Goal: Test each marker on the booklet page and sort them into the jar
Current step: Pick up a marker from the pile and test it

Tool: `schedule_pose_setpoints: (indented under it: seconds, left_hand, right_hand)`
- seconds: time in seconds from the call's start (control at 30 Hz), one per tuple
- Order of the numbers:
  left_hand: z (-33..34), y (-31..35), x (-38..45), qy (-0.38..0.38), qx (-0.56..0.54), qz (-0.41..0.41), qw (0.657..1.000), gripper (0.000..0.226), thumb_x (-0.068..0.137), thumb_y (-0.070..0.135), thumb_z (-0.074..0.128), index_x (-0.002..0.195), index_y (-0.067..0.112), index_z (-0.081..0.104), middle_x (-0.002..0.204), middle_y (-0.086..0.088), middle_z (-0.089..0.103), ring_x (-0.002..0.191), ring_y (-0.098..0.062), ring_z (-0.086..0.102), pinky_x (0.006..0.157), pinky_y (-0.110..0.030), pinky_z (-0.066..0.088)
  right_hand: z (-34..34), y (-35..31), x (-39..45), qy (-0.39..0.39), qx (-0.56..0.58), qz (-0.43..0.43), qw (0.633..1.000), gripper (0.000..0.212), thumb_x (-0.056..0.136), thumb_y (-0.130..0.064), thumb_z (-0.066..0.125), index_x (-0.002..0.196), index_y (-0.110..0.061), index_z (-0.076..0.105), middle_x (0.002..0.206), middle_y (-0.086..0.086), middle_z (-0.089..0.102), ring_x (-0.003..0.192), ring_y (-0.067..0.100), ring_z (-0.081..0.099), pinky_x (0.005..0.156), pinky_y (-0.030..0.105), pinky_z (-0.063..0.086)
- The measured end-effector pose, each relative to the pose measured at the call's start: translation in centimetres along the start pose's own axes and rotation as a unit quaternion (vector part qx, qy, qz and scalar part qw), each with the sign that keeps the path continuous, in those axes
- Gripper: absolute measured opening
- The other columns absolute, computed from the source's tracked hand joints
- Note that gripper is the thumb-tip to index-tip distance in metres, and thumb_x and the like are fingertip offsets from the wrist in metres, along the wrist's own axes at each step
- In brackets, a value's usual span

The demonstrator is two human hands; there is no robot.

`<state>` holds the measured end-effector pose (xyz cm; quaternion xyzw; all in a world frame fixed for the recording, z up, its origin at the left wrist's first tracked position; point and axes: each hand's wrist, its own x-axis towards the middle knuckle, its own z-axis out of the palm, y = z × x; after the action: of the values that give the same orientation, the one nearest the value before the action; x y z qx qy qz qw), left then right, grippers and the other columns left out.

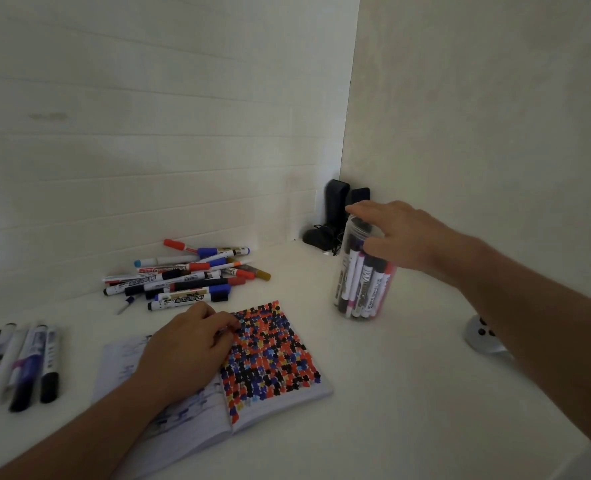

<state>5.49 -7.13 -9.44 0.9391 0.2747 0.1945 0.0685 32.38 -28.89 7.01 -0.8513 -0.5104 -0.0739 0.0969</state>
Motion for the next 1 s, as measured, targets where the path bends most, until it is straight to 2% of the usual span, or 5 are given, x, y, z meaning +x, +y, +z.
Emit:
schedule_pose_setpoints:
  seconds: [0.5, 0.63, 0.73, 0.9, 1.0]
  left_hand:
    - [-0.3, 0.2, 0.0, -0.013, 0.0, -0.006, 1.0, 0.033, 0.105, 0.048, 0.04, 0.132, 0.046, 0.058, 0.114, 0.016, 0.048, 0.098, -0.002, 0.051, 0.082, -0.024, 0.047]
    - [-0.6, 0.2, 0.2, -0.035, -0.005, -0.017, 0.999, 0.03, 0.104, 0.048, 0.043, 0.129, 0.048, 0.059, 0.115, 0.017, 0.049, 0.1, -0.002, 0.052, 0.085, -0.026, 0.048]
    - [-1.3, -0.2, 0.8, -0.053, -0.104, -0.055, 0.992, 0.022, 0.105, 0.04, 0.049, 0.117, 0.047, 0.065, 0.114, 0.018, 0.058, 0.099, 0.0, 0.055, 0.085, -0.026, 0.046]
    - [-2.9, -3.1, 3.3, 0.032, -0.168, -0.197, 0.965, 0.02, 0.101, 0.021, 0.06, 0.105, 0.04, 0.064, 0.103, 0.006, 0.061, 0.081, -0.012, 0.062, 0.065, -0.025, 0.046]
    - [-2.9, -4.8, 4.2, 0.062, -0.017, -0.175, 0.982, 0.027, 0.097, 0.023, 0.062, 0.117, 0.041, 0.064, 0.12, -0.002, 0.057, 0.101, -0.021, 0.06, 0.087, -0.038, 0.054]
  right_hand:
    - [1.1, -0.1, 0.9, -0.044, -0.049, -0.014, 0.998, 0.087, 0.091, -0.008, 0.048, 0.161, -0.046, 0.014, 0.172, -0.016, 0.01, 0.159, 0.024, 0.005, 0.125, 0.063, 0.006]
    - [2.1, -1.5, -0.4, 0.146, -0.015, -0.082, 0.986, 0.079, 0.085, -0.025, 0.053, 0.161, -0.027, 0.029, 0.169, -0.002, 0.027, 0.159, 0.027, 0.011, 0.125, 0.062, 0.012]
    - [4.7, -4.1, -1.1, 0.352, 0.089, -0.183, 0.914, 0.056, 0.077, -0.011, 0.056, 0.133, -0.011, 0.065, 0.127, 0.005, 0.067, 0.122, 0.021, 0.056, 0.109, 0.029, 0.037]
    - [11.2, -9.5, -1.3, 0.235, 0.285, -0.087, 0.925, 0.049, 0.086, -0.004, 0.06, 0.129, -0.029, 0.061, 0.104, -0.019, 0.051, 0.075, 0.004, 0.052, 0.071, 0.017, 0.041]
    - [14.2, -10.1, -0.8, 0.18, 0.295, -0.068, 0.936, 0.05, 0.089, -0.008, 0.061, 0.132, -0.034, 0.058, 0.1, -0.022, 0.048, 0.074, 0.004, 0.053, 0.07, 0.02, 0.045]
